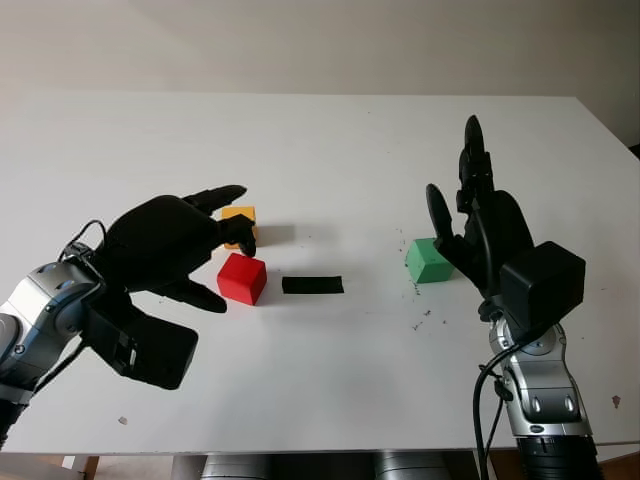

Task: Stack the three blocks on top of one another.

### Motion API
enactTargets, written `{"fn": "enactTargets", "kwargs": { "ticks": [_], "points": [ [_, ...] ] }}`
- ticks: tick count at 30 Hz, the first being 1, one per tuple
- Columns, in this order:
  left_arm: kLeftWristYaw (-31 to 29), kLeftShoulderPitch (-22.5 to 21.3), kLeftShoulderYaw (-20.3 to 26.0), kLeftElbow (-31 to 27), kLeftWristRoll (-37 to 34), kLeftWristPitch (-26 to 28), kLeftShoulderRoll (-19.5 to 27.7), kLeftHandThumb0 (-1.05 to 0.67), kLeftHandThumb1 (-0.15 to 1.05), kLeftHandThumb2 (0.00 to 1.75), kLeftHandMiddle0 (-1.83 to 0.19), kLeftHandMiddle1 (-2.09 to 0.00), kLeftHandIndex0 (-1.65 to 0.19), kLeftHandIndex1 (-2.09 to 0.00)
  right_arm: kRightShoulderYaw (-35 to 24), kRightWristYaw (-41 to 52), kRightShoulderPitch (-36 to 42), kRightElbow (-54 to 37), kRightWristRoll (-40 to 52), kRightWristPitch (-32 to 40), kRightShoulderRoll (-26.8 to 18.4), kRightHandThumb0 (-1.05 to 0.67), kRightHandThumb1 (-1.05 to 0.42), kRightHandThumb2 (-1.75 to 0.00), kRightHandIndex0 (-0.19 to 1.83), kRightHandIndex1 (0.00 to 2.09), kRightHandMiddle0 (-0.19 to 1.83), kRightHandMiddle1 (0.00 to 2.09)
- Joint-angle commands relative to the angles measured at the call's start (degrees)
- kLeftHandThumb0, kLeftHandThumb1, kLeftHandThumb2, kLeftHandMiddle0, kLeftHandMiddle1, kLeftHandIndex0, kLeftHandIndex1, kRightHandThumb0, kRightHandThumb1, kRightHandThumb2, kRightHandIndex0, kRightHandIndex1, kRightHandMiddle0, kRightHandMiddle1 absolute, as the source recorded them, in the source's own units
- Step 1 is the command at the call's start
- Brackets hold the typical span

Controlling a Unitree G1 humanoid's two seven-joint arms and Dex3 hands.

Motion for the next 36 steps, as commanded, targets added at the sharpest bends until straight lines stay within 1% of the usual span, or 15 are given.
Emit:
{"fn": "enactTargets", "kwargs": {
  "ticks": [1, 5, 7, 10, 15, 20, 22, 26, 31, 34, 36],
  "points": [
    [0.4, -0.9, -0.8, 0.5, 1.0, 0.0, 0.2, -0.73, 0.98, 0.06, -0.13, -0.06, -0.17, -1.07, 0.1, -0.1, -0.3, -1.0, -0.1, -0.1, 0.2, -0.75, -1.05, -0.56, -0.19, 0.0, -0.19, 0.0],
    [2.0, -1.3, -1.3, 1.4, 2.4, -0.1, -0.2, -0.74, 0.99, 0.05, -0.11, -0.05, -0.17, -0.89, 0.0, -0.2, -0.1, -1.2, 0.0, 0.3, 0.3, -0.75, -1.05, -0.56, -0.19, 0.0, -0.19, 0.01],
    [2.5, -1.5, -1.7, 2.0, 2.7, -0.2, -0.4, -0.74, 0.98, 0.05, -0.11, -0.05, -0.2, -0.79, 0.0, -0.2, 0.0, -1.2, -0.1, 0.3, 0.1, -0.75, -1.05, -0.56, -0.19, 0.0, -0.19, 0.0],
    [3.4, -1.8, -1.8, 3.4, 1.7, -1.2, -0.9, -0.69, 0.97, 0.05, -0.13, -0.06, -0.25, -0.76, 0.0, -0.1, 0.1, -1.2, 0.1, 0.0, 0.2, -0.76, -1.05, -0.56, -0.19, 0.0, -0.19, 0.01],
    [4.6, -2.3, -2.1, 5.3, 1.4, -2.9, -1.3, -0.63, 1.0, 0.06, -0.16, -0.06, -0.24, -0.91, 0.1, -0.2, 0.2, -1.5, -0.2, 0.2, 0.1, -0.77, -1.05, -0.56, -0.19, 0.0, -0.19, 0.02],
    [5.5, -2.4, -2.1, 6.7, 0.3, -4.4, -1.4, -0.47, 1.04, 0.08, -0.23, -0.06, -0.29, -1.23, -0.1, -0.4, 0.2, -1.0, -0.4, -0.4, 0.1, -0.78, -1.05, -0.56, -0.19, 0.0, -0.19, 0.03],
    [5.9, -2.3, -1.9, 6.9, -0.5, -5.0, -1.5, -0.43, 1.04, 0.08, -0.25, -0.07, -0.3, -1.28, -0.2, -0.3, 0.1, -1.0, 0.0, -0.3, 0.3, -0.77, -1.05, -0.55, -0.19, 0.0, -0.19, 0.03],
    [6.2, -2.3, -1.8, 6.5, -0.9, -5.1, -1.4, -0.39, 1.04, 0.06, -0.27, -0.07, -0.3, -1.35, -0.1, -0.1, 0.2, -1.5, 0.2, 0.4, 0.2, -0.76, -1.05, -0.55, -0.19, 0.0, -0.19, 0.03],
    [5.6, -2.3, -1.9, 4.0, 2.2, -3.6, -0.4, -0.42, 1.05, 0.06, -0.27, -0.06, -0.26, -1.4, -0.1, -0.2, 0.2, -1.3, 0.1, -0.2, 0.2, -0.77, -1.05, -0.55, -0.19, 0.0, -0.19, 0.03],
    [4.7, -2.2, -1.9, 2.0, 4.3, -2.7, 0.3, -0.43, 1.04, 0.07, -0.28, -0.06, -0.26, -1.4, -0.1, -0.3, 0.1, -1.1, 0.1, -0.6, 0.2, -0.76, -1.05, -0.54, -0.19, 0.0, -0.19, 0.03],
    [3.9, -2.3, -1.7, 0.5, 4.9, -2.8, 0.8, -0.41, 1.04, 0.06, -0.27, -0.06, -0.29, -1.36, -0.1, -0.4, 0.1, -1.0, -0.1, -0.7, 0.2, -0.76, -1.05, -0.54, -0.19, 0.0, -0.19, 0.03]
  ]
}}
